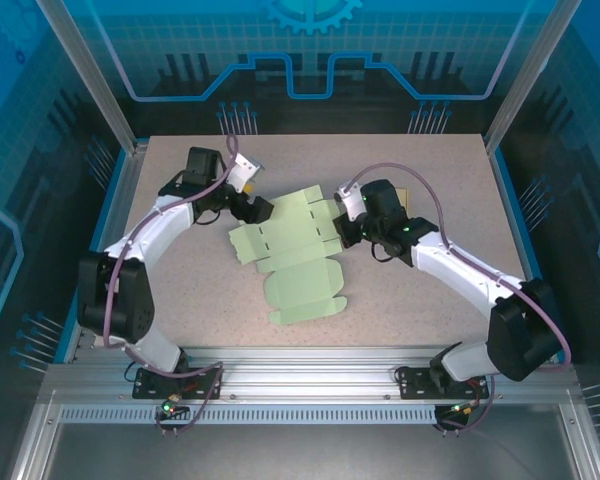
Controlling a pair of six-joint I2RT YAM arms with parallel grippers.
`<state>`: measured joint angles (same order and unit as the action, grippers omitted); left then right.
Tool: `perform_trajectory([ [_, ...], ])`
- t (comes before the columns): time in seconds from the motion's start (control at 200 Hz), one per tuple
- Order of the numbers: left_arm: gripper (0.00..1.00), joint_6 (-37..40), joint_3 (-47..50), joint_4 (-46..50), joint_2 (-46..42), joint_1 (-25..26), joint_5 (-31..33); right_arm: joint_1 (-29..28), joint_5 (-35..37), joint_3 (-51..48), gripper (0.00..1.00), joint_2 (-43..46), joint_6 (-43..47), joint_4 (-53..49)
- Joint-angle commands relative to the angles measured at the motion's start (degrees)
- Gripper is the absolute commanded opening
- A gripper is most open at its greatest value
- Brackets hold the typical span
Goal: Fold the paper box
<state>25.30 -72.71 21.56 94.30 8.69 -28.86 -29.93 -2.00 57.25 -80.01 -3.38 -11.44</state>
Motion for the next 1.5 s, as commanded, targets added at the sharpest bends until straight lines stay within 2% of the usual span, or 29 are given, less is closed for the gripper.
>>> perform_trajectory([
  [0.0, 0.89, 6.4, -2.2, 3.1, 1.1, -0.1, -4.5, 0.3, -1.9, -0.8, 0.0, 2.2, 0.4, 1.6],
  [0.255, 0.9, 11.2, -3.8, 3.0, 4.2, -0.1, -3.6, 0.3, -2.9, -1.2, 0.0, 3.7, 0.9, 1.7],
  [0.345, 0.9, 12.7, -6.3, 5.8, 6.2, -0.1, -3.4, 0.2, -2.8, -1.4, 0.0, 4.1, 0.9, 1.7],
  [0.485, 0.71, 15.7, -10.4, 12.5, 8.7, 0.3, -7.2, 0.2, -2.2, -1.5, 0.0, 4.2, 0.8, 1.9],
  [0.64, 0.37, 17.0, -11.1, 15.2, 9.0, 0.6, -8.8, 0.3, -1.1, -1.1, 0.0, 3.6, 0.5, 1.9],
  [0.71, 0.34, 17.3, -10.6, 14.7, 8.4, 0.8, -8.5, 0.3, -0.7, -0.9, 0.0, 3.2, 0.3, 2.0],
  [0.845, 0.22, 18.1, -9.1, 12.9, 6.4, 1.6, -6.9, 0.3, 0.4, -0.4, 0.0, 1.8, -0.2, 1.9],
  [1.001, 0.09, 20.8, -5.2, 8.1, 2.6, 5.0, 1.5, 0.5, 1.9, -0.5, 0.0, 0.5, -1.5, 1.8],
  [1.066, 0.0, 22.3, -2.6, 4.5, 0.6, 7.1, 6.4, 0.7, 3.0, -0.5, 0.11, 0.0, -2.9, 1.3],
  [1.166, 0.0, 24.5, 1.3, -0.5, -2.2, 9.4, 10.7, 1.0, 4.2, -1.0, 0.44, 0.2, -5.4, 0.7],
  [1.311, 0.0, 26.6, 6.9, -6.6, -5.6, 11.8, 15.9, 1.3, 7.9, -3.0, 0.6, 3.2, -9.7, 0.1],
  [1.326, 0.0, 26.7, 7.2, -7.0, -5.9, 12.1, 16.2, 1.5, 8.2, -3.2, 0.69, 3.7, -10.2, 0.0],
  [1.356, 0.0, 26.9, 7.8, -7.4, -6.3, 12.6, 16.9, 1.9, 8.7, -3.6, 0.79, 4.8, -11.5, -0.3],
  [1.391, 0.0, 27.1, 8.2, -7.5, -6.6, 13.2, 17.7, 2.6, 8.5, -4.0, 0.83, 6.1, -13.0, -0.6],
  [1.421, 0.0, 27.5, 8.4, -7.6, -6.8, 13.7, 18.7, 3.3, 8.1, -4.5, 0.98, 7.3, -14.0, -0.7],
  [1.496, 0.0, 28.9, 9.1, -8.3, -7.3, 15.5, 21.8, 5.4, 7.4, -5.1, 1.0, 10.3, -16.7, -1.5],
])
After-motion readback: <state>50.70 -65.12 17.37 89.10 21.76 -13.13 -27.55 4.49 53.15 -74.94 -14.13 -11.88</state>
